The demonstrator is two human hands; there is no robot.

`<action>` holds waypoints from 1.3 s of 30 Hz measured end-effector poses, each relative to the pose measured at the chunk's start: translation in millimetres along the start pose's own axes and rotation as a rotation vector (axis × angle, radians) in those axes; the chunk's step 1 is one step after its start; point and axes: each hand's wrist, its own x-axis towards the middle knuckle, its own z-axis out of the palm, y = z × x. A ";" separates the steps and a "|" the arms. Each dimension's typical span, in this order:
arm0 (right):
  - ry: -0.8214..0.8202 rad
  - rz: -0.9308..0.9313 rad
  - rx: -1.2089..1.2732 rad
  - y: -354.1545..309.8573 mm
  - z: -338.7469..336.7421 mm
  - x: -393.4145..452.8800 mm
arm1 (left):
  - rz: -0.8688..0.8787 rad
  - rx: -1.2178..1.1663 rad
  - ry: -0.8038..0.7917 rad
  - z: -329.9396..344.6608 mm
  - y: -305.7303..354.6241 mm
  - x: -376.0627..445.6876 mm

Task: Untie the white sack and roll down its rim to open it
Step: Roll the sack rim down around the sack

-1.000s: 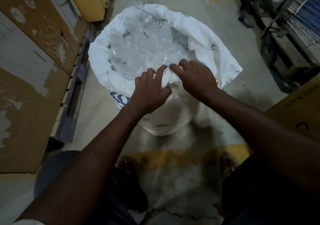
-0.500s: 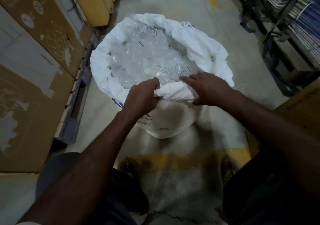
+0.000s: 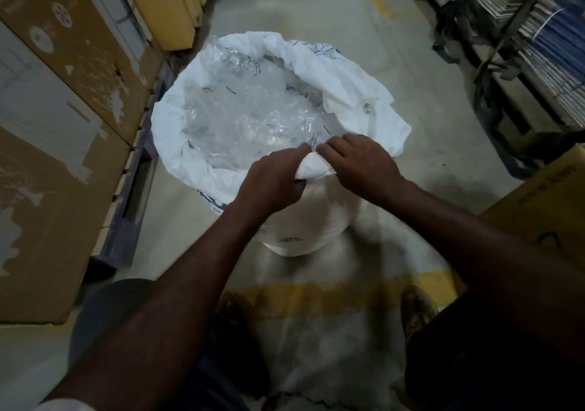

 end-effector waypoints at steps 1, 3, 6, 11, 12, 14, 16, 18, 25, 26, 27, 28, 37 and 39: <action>-0.011 0.014 -0.018 0.5 0.3 0.6 | -0.006 0.023 0.061 2.5 2.5 -2.2; -0.044 0.039 -0.032 -1.3 -1.6 5.7 | -0.010 0.034 0.132 8.2 1.0 -4.2; -0.220 0.043 0.024 -2.8 -10.8 11.8 | -0.035 -0.013 0.148 10.2 -1.3 -6.3; -0.524 0.034 -0.035 35.8 -34.8 6.9 | -0.094 0.150 0.122 7.7 1.2 -7.7; -0.531 0.067 -0.055 43.1 -36.1 4.9 | -0.109 0.149 0.090 9.1 2.4 -6.2; -0.402 0.176 -0.123 50.4 -37.6 5.5 | -0.119 0.099 0.019 12.0 6.9 -4.9; -0.200 0.299 -0.150 47.7 -39.3 11.2 | -0.110 0.050 -0.054 13.5 12.2 -6.5; -0.047 0.369 -0.102 41.9 -39.9 14.7 | -0.120 -0.065 -0.135 10.6 17.1 -5.2; 0.097 0.582 0.220 15.9 -23.0 13.6 | -0.140 -0.357 -0.095 2.0 27.6 23.3; 0.056 0.582 0.277 12.5 -21.4 15.2 | -0.150 -0.324 -0.059 1.8 28.3 24.1; -0.028 0.567 0.318 10.1 -20.5 16.5 | -0.156 -0.315 -0.023 2.3 27.6 25.3; -0.149 0.523 0.310 9.9 -20.3 16.4 | -0.164 -0.319 0.006 2.9 26.4 25.9; -0.444 0.065 0.067 51.2 -68.2 16.1 | -0.072 0.009 0.063 14.7 42.0 16.9; -0.435 0.000 0.030 54.6 -59.4 20.7 | -0.064 0.002 0.049 13.5 46.8 13.1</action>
